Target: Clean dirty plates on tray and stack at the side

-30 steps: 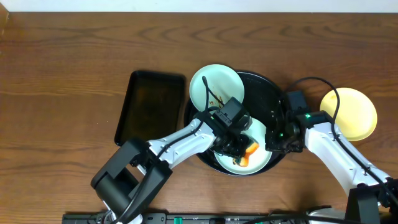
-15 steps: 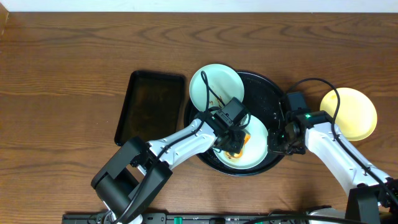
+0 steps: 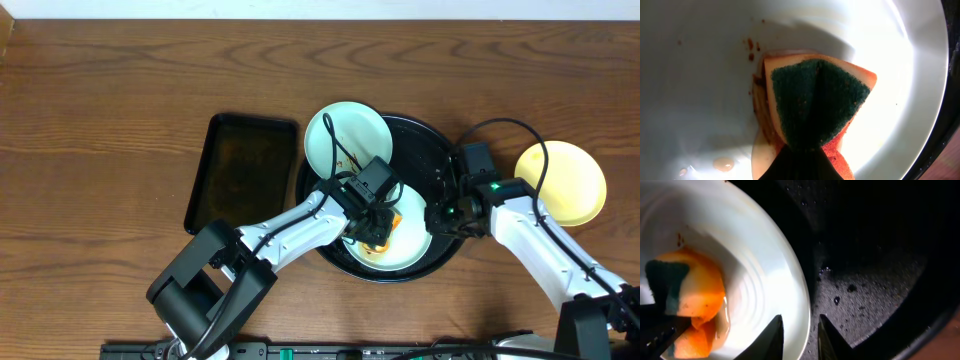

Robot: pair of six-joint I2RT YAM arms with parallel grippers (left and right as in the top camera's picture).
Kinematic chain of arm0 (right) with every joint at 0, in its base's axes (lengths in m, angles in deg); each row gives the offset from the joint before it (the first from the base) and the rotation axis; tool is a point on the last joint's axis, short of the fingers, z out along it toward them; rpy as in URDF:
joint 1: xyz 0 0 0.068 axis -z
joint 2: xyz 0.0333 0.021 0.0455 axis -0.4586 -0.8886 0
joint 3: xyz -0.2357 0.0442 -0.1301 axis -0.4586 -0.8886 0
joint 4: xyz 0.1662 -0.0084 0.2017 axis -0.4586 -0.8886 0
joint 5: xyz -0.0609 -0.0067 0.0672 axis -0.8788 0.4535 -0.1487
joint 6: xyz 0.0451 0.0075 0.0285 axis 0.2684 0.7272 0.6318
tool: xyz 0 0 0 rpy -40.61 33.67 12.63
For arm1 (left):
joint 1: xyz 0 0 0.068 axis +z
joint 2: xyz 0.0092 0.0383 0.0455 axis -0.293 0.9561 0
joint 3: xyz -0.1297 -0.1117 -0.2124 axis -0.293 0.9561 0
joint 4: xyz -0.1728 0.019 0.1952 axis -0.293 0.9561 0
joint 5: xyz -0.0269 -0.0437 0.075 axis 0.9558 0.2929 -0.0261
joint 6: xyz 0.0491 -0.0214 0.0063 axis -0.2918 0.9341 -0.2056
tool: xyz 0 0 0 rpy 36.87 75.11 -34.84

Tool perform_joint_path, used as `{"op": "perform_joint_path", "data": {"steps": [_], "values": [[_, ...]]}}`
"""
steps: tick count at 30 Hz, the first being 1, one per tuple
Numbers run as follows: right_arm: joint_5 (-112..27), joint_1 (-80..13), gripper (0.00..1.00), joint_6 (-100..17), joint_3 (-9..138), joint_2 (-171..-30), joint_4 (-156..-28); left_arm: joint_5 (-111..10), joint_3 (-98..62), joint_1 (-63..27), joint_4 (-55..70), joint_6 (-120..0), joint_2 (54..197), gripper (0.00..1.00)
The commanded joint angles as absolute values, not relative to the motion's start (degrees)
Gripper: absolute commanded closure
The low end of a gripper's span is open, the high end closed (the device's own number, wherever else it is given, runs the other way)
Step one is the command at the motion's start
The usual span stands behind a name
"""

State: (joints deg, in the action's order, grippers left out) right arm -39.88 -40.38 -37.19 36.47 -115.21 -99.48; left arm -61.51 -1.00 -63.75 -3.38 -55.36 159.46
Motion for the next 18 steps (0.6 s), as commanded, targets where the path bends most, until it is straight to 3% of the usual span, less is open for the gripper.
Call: {"op": "perform_joint_path", "data": {"steps": [1, 5, 8, 18], "values": [[-39.35, -40.99, 0.80, -37.01, 36.14, -117.86, -99.26, -65.75, -1.61, -63.40, -2.70, -55.29, 160.29, 0.91], [-39.53, -40.99, 0.86, -37.01, 36.14, -122.19, -99.00, -65.75, -1.61, -63.40, -2.70, -55.29, 160.29, 0.91], [-39.53, -40.99, 0.99, -37.01, 36.14, -124.39, -98.63, -65.80, -1.61, -63.40, -2.70, -55.29, 160.29, 0.91], [-43.50, -40.99, 0.99, -36.99, 36.14, -126.14, -100.20, -74.01, -1.63, -62.05, 0.34, -55.27, 159.07, 0.92]]}}
